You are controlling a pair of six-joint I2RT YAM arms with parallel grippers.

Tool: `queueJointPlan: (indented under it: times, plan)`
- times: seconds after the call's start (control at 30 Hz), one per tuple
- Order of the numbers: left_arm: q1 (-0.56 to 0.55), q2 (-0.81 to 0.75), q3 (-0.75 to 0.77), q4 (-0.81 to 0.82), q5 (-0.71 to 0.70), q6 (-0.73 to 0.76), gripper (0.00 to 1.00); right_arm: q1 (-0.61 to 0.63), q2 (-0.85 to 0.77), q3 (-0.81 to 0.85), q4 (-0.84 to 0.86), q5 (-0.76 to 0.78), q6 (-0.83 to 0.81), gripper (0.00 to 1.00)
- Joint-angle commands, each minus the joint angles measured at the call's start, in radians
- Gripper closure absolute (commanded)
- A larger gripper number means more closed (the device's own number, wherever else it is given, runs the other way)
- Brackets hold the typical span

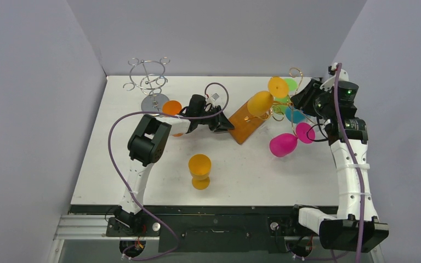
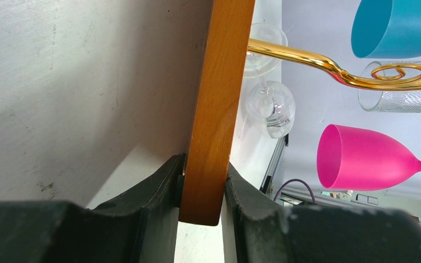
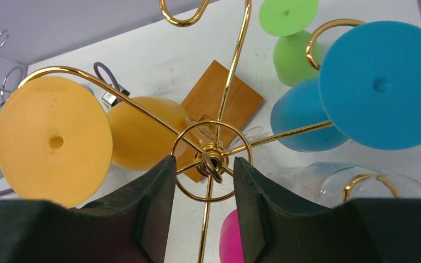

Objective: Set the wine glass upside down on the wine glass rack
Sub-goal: Adjust the wine rack at the center of the board.

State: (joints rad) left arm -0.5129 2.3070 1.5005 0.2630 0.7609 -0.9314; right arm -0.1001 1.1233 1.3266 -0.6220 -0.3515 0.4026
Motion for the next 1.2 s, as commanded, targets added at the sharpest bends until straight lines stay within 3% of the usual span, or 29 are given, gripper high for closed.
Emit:
queueJointPlan:
  times: [0.0, 0.23, 0.37, 0.47, 0.57, 0.7, 0.87, 1.17]
  plan:
    - [0.007, 0.040, 0.005, -0.128, 0.020, -0.028, 1.00, 0.018, 0.024, 0.024, 0.060, -0.039, -0.020, 0.64]
    - [0.010, 0.047, 0.007, -0.140, 0.017, -0.023, 1.00, 0.029, 0.022, 0.004, 0.062, -0.029, -0.027, 0.78]
    - [0.010, 0.041, 0.006, -0.135, 0.019, -0.030, 1.00, 0.045, 0.046, 0.022, 0.074, -0.017, -0.027, 1.00]
    - [0.011, 0.032, 0.005, -0.141, 0.018, -0.030, 0.99, 0.070, 0.077, 0.063, 0.071, 0.014, -0.035, 1.00]
    - [0.015, 0.020, 0.008, -0.160, 0.008, -0.019, 0.79, 0.093, 0.114, 0.114, 0.066, 0.041, -0.045, 1.00]
    - [0.023, -0.002, 0.013, -0.203, -0.005, 0.001, 0.38, 0.126, 0.157, 0.178, 0.061, 0.080, -0.065, 1.00]
    - [0.036, -0.049, -0.004, -0.235, -0.017, 0.023, 0.01, 0.152, 0.222, 0.258, 0.041, 0.115, -0.096, 1.00]
    - [0.050, -0.157, -0.030, -0.364, -0.001, 0.110, 0.04, 0.220, 0.390, 0.524, -0.070, 0.161, -0.174, 1.00]
